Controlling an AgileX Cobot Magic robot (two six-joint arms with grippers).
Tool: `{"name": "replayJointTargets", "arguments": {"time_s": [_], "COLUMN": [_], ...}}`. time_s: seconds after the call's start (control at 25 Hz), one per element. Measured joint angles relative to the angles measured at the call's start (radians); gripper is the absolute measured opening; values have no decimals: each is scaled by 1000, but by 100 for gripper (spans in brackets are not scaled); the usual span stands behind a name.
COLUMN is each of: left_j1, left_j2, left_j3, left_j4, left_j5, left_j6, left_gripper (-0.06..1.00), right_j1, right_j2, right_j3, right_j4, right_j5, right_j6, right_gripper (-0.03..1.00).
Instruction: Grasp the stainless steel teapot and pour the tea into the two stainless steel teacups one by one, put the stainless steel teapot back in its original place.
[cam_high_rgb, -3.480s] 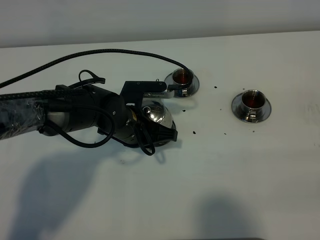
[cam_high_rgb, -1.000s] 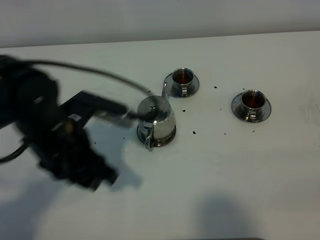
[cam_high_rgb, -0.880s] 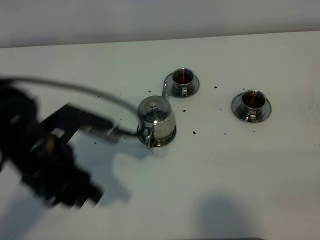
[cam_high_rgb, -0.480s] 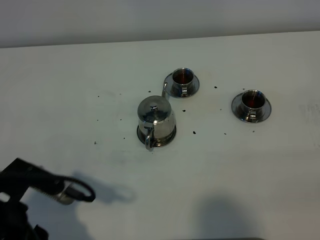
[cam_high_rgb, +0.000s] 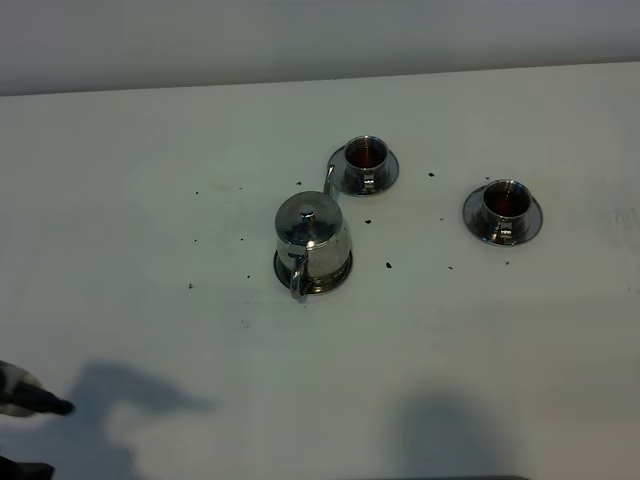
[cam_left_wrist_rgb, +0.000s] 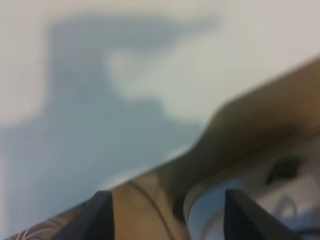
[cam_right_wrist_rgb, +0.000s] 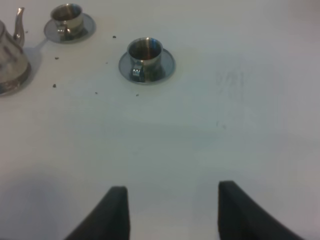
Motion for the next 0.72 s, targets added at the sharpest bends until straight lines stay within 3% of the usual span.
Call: {"name": "replayJointTargets", "arguments": {"time_s": [0.28, 0.4, 0.72], "left_j1": [300, 382, 424], "left_j2": [-174, -257, -448], "left_j3": [0, 0, 2], "left_j4": [-90, -117, -120], "left_j5": [0, 1, 3], "left_j6": [126, 160, 166], "left_gripper": [52, 52, 52], "right_j1": [0, 0, 0], "right_j2": [0, 0, 0], "right_j3": [0, 0, 0], "right_j4": [0, 0, 0], "right_j5": [0, 0, 0], "right_j6": [0, 0, 0], "right_gripper": [40, 40, 40]}}
